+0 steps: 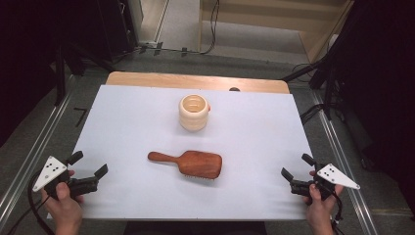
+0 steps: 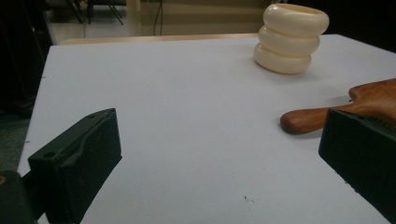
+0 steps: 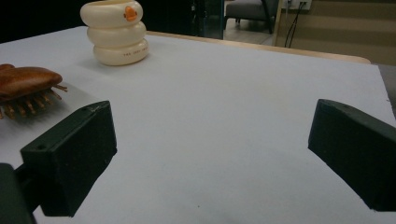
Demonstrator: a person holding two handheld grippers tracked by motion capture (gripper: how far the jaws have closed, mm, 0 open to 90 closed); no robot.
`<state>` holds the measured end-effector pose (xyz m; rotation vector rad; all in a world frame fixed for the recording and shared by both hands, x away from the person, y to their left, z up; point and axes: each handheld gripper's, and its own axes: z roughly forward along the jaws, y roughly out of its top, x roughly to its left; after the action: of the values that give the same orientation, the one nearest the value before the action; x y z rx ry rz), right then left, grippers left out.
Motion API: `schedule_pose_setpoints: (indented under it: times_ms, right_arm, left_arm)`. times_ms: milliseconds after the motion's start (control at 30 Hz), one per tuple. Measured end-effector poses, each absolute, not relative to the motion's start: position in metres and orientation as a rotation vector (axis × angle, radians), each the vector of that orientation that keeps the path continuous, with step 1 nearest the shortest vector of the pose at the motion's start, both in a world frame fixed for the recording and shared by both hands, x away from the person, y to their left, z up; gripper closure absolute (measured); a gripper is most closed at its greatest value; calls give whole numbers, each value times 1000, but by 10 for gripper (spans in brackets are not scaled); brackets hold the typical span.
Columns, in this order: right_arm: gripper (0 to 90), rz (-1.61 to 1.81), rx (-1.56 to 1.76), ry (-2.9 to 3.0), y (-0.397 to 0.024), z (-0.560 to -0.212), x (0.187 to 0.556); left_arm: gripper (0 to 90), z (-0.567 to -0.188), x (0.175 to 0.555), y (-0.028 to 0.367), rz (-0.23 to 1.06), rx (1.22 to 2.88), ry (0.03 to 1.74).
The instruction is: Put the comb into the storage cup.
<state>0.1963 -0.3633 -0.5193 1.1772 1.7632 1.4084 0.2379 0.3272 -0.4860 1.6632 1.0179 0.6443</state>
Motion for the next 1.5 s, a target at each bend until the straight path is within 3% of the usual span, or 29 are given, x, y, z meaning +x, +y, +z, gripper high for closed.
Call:
schedule_pose_setpoints:
  times_ms: [300, 967, 1500]
  right_arm:
    - [0, 1356, 1174, 1771, -359, -520, 196]
    - [0, 1326, 1167, 1775, -356, -519, 195]
    - [0, 1369, 1157, 1800, -358, -519, 195]
  left_arm:
    - [0, -467, 239, 311, 682, 1718, 952]
    - [0, -417, 263, 264, 556, 1833, 779]
    - [0, -402, 287, 221, 476, 1961, 645]
